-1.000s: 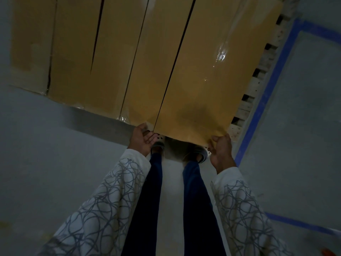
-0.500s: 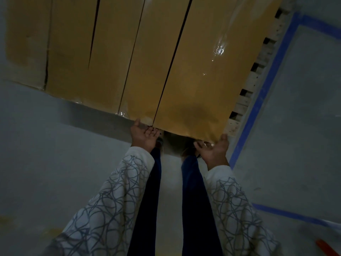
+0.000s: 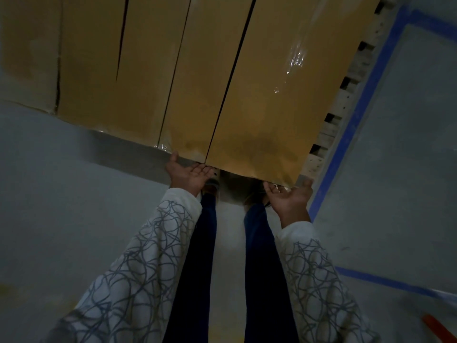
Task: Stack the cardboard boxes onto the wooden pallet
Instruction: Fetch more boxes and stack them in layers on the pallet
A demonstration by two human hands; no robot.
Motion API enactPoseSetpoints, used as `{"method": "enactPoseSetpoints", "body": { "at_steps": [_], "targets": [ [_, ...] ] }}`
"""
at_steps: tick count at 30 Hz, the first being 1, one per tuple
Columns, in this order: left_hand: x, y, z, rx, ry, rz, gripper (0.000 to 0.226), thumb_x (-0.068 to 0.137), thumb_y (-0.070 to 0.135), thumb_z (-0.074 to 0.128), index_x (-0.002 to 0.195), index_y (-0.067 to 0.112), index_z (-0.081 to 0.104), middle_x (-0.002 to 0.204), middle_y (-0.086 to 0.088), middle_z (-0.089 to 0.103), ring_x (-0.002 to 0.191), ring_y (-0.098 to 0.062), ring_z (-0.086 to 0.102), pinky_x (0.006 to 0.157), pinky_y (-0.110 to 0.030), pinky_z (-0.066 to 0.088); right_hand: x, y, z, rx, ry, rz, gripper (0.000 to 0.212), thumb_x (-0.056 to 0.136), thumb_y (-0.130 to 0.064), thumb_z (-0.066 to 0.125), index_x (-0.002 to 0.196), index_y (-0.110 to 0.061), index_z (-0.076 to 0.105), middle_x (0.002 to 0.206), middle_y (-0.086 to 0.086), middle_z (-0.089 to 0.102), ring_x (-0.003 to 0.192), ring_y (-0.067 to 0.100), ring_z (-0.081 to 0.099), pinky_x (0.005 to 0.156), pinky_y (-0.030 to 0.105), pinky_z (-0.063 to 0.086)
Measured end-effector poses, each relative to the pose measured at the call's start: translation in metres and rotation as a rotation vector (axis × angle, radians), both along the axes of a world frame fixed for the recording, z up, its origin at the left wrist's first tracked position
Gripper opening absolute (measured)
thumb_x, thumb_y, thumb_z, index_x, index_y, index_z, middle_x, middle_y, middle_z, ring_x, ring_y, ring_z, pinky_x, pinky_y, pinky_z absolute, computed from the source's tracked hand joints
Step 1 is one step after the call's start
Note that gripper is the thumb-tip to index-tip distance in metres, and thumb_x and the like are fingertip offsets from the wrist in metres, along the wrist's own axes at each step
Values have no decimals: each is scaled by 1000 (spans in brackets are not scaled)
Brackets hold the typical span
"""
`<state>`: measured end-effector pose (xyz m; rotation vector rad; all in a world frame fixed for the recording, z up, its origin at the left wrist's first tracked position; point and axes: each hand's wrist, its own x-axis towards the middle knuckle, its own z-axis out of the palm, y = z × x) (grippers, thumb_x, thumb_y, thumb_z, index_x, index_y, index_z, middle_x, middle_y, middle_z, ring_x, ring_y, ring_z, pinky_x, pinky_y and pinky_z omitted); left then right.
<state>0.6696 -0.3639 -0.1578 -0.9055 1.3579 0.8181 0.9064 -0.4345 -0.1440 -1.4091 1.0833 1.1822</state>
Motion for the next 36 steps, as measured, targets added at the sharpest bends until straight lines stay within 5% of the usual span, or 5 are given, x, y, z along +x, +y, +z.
{"method": "enactPoseSetpoints", "body": {
  "at_steps": [7,14,28,34,36],
  "targets": [
    [-1,-2,0,16,-22,31,95,93,55,56,156,-6,19,160,-28,26,147,-44,29,121,-56,24,0,1,-1,11,12,-32,75,100,-70,41,152,-15,43,145,20,47,106,40,56,103,57,46],
    [-3,-6,-3,16,-19,45,94,94,54,57,156,-5,19,159,-28,29,146,-44,31,121,-56,25,1,1,-2,-12,14,-36,76,98,-69,47,151,-15,44,148,19,46,135,41,48,110,59,45],
    [12,-24,11,91,65,-306,75,95,47,61,148,1,35,143,-22,50,117,-33,58,102,-45,50,3,-15,0,-137,-122,596,81,99,-77,25,156,-20,37,142,17,57,94,32,67,84,46,56],
    [31,-25,68,187,40,-432,38,96,48,58,78,17,47,73,-6,47,63,-17,44,52,-28,45,17,-16,60,-103,-189,835,72,102,-72,26,156,-25,33,132,14,64,91,27,66,79,37,53],
    [46,-27,104,224,79,-533,33,98,43,57,77,22,44,73,-3,47,64,-16,44,58,-28,39,27,-10,98,-49,-195,886,68,103,-70,25,152,-24,37,124,14,67,88,26,65,70,33,51]
  ]
}}
